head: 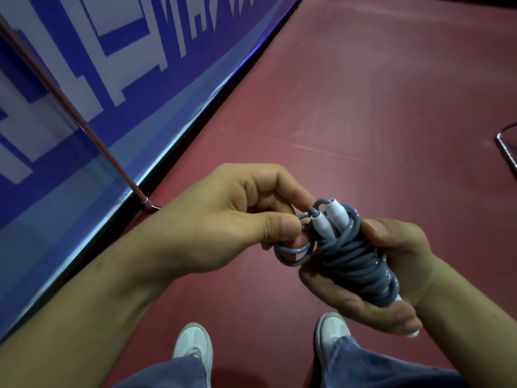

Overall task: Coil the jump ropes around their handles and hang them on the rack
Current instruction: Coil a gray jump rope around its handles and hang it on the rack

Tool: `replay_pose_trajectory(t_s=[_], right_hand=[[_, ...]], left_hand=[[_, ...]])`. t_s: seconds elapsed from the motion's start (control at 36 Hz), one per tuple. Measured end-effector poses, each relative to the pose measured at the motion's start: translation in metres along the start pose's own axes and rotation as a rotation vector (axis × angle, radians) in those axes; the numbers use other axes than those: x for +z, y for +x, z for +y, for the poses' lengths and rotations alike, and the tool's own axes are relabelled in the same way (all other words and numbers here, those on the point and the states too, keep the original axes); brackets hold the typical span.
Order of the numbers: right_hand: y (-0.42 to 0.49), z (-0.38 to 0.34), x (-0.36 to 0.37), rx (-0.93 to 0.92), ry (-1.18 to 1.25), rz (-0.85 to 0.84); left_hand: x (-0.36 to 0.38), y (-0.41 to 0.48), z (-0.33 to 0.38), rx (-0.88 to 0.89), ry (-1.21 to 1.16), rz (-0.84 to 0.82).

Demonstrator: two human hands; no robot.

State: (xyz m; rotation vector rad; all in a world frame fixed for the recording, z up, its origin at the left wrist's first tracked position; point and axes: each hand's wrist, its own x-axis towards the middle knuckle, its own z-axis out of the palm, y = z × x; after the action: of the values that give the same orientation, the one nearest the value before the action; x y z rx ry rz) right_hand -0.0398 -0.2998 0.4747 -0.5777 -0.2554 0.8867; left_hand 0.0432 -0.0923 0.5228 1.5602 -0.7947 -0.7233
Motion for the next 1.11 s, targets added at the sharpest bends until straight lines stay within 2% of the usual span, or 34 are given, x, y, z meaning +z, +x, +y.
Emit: replay_pose_trajectory(t_s=[0.03, 0.11, 0.25, 0.39, 0.64, 0.81, 1.11], right_hand=[[0.0, -0.001, 0.002, 0.002, 0.046, -0.076], [-0.001, -0.004, -0.002, -0.045, 0.035, -0.003], [0.002, -0.004, 0.001, -0.22, -0.234, 0.47], [0.017, 0.001, 0.01, -0.27, -0.423, 0.731], [0.023, 0.001, 0.011, -0.27, -0.58, 0.919], [0.019, -0.003, 0.008, -0.305, -0.627, 0.952], [0.016, 0.002, 0.003, -0.256, -0.953, 1.07]], left_hand=[[0.0, 0.0, 0.0, -0.002, 0.005, 0.017], [0.001, 0.0, 0.0, 0.016, 0.052, 0.117], [0.006, 0.0, -0.002, 0.058, 0.16, 0.387], [0.015, 0.001, -0.003, 0.141, 0.31, 0.545], [0.029, 0.003, 0.001, 0.127, 0.341, 0.638], [0.034, 0.004, -0.001, 0.12, 0.334, 0.696], [0.04, 0.01, 0.002, 0.078, 0.233, 0.673]])
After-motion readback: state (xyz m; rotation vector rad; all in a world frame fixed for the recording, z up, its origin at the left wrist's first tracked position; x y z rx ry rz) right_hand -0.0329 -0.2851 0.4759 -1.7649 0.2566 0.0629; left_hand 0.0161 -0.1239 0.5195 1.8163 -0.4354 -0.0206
